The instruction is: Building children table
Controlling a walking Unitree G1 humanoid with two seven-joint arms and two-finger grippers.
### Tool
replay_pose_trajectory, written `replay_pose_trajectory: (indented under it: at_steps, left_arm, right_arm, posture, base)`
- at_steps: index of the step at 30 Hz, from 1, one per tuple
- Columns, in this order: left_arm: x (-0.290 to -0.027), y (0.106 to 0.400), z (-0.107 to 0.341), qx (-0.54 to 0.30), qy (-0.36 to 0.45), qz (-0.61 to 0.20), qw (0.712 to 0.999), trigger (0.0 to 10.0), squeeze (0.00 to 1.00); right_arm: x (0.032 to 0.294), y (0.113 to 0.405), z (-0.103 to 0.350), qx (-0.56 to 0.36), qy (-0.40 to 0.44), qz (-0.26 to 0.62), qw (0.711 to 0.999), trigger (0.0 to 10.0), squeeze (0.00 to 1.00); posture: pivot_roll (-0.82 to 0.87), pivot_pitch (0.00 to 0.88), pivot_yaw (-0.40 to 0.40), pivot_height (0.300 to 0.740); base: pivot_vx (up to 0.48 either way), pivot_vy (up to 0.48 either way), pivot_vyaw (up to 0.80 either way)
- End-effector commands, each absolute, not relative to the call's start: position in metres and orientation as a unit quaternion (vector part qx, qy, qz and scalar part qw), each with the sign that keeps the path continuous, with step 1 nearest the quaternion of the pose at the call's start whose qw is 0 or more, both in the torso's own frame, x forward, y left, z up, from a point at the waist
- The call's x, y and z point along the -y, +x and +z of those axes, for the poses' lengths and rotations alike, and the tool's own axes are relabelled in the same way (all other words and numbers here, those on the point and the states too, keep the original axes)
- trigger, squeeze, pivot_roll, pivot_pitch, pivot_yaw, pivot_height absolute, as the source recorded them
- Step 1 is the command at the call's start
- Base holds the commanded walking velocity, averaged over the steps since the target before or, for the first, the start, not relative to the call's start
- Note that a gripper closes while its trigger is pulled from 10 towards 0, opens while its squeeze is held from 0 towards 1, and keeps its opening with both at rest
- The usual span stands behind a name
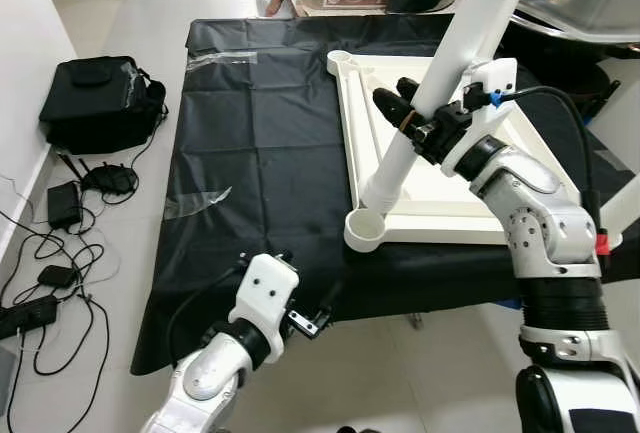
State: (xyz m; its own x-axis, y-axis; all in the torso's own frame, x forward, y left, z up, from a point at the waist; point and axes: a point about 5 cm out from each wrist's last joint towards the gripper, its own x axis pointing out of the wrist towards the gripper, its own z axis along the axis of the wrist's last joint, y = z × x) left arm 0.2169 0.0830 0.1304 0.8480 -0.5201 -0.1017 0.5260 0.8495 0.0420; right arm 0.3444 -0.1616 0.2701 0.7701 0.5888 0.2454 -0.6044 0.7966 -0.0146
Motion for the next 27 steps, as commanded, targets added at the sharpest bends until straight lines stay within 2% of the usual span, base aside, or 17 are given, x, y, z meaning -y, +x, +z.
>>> replay_pose_trajectory:
  at_steps: [1, 8, 15, 24, 27]
  left_arm:
    - [-0.081, 0.212, 0.13, -0.05, 0.025, -0.278, 0.959, 10.0, 0.0]
    - [-0.08, 0.205, 0.131, -0.053, 0.023, -0.283, 0.958, 10.0, 0.0]
    - [-0.078, 0.202, 0.132, -0.052, 0.028, -0.287, 0.956, 10.0, 0.0]
    - [-0.079, 0.188, 0.129, -0.07, 0.025, -0.349, 0.934, 10.0, 0.0]
    - [-0.098, 0.177, 0.121, -0.08, 0.076, -0.372, 0.921, 10.0, 0.0]
  right_arm:
    - [0.158, 0.344, 0.27, 0.118, 0.042, 0.338, 0.933, 0.0, 0.0]
    - [0.156, 0.345, 0.27, 0.105, 0.031, 0.386, 0.916, 0.0, 0.0]
    - [0.156, 0.344, 0.264, 0.095, 0.03, 0.387, 0.917, 0.0, 0.0]
    - [0.151, 0.337, 0.255, 0.085, 0.045, 0.411, 0.907, 0.0, 0.0]
    - [0.148, 0.335, 0.258, 0.09, 0.041, 0.43, 0.897, 0.0, 0.0]
  posture:
    - [0.12, 0.189, -0.076, 0.74]
    - [0.12, 0.192, -0.083, 0.74]
    - [0.12, 0.194, -0.086, 0.74]
    - [0.12, 0.185, -0.089, 0.74]
    - [0.13, 0.186, -0.096, 0.74]
  base:
    - [0.0, 0.0, 0.0]
    - [0.0, 0.0, 0.0]
    - [0.0, 0.0, 0.0]
    - [0.0, 0.0, 0.0]
    - [0.0, 0.0, 0.0]
